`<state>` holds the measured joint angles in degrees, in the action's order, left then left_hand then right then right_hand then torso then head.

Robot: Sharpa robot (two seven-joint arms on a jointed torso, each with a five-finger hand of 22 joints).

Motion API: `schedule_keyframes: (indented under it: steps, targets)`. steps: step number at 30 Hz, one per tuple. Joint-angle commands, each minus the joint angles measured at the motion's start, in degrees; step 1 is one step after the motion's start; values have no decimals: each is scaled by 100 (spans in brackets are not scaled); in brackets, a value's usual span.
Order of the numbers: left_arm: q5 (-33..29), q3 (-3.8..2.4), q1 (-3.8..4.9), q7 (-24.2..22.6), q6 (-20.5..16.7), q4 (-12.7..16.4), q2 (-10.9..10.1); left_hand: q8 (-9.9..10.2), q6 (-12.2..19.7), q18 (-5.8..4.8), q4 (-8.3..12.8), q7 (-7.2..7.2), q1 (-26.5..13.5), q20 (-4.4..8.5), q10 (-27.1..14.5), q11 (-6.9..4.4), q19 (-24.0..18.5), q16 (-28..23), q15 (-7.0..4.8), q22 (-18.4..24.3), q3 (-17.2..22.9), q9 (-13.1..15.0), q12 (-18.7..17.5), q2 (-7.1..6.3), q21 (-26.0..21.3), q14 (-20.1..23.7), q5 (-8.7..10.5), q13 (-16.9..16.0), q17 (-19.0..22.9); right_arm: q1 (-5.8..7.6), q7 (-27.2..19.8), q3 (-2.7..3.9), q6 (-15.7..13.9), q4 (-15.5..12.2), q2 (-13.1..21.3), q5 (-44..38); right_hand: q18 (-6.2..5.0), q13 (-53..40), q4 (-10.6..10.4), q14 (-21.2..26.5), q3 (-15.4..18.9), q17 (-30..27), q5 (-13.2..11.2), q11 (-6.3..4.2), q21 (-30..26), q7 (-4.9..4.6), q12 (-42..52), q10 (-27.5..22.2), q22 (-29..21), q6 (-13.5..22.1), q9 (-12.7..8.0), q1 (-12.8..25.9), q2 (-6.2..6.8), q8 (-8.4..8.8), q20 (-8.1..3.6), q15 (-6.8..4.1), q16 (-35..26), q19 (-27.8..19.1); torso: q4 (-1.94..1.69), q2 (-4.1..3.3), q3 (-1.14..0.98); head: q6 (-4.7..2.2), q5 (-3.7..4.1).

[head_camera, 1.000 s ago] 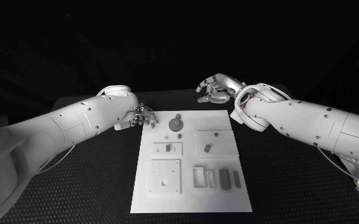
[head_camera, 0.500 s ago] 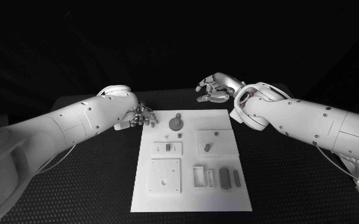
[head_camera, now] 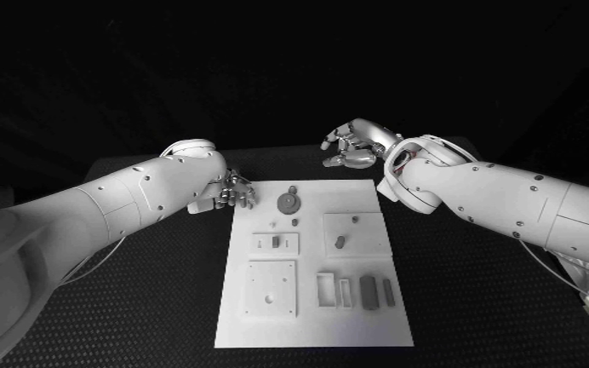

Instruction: Assemble the parts on the task board

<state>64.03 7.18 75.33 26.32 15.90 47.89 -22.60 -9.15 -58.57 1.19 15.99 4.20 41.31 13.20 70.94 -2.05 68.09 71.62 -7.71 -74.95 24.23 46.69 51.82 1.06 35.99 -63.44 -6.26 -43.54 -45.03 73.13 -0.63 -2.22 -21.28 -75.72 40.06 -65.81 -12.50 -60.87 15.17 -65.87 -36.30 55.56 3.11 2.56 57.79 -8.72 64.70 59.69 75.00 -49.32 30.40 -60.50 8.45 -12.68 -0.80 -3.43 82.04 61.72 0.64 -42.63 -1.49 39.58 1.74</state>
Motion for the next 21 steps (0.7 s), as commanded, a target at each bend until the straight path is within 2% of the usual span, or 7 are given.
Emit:
schedule_keyframes:
  steps: [1,12,21]
  targets:
    - [-76,-2,0,-106,83,-4,18,-33,-39,231,31,15,25,10,2,-11,11,25,-39,-24,3,-10,22,71,27,-6,-32,6,7,-2,-52,3,65,1,-7,1,-250,7,20,53,16,-10,14,9,-25,-41,34,-27,40,-3,-9,11,-50,31,4,-6,0,21,0,-2,-1,-1,4]
    - [-186,-2,0,-135,76,-37,31,-44,-54,224,32,12,54,14,8,-13,15,37,-40,-36,-11,-36,30,154,28,-9,-41,12,18,-2,-55,3,66,1,-13,4,-250,8,20,52,16,-10,14,10,-25,-41,35,-27,41,-3,-10,11,-50,30,4,-6,0,21,0,0,-1,7,0]
    - [-220,-2,0,-155,124,-72,57,-66,-79,219,58,7,175,23,26,-17,18,61,-44,-61,-16,-77,44,310,32,-16,-84,22,35,-2,-54,3,67,0,-17,8,-250,8,20,52,17,-10,14,10,-25,-41,36,-27,41,-3,-10,13,-50,30,4,-6,0,22,1,-4,0,16,-3]
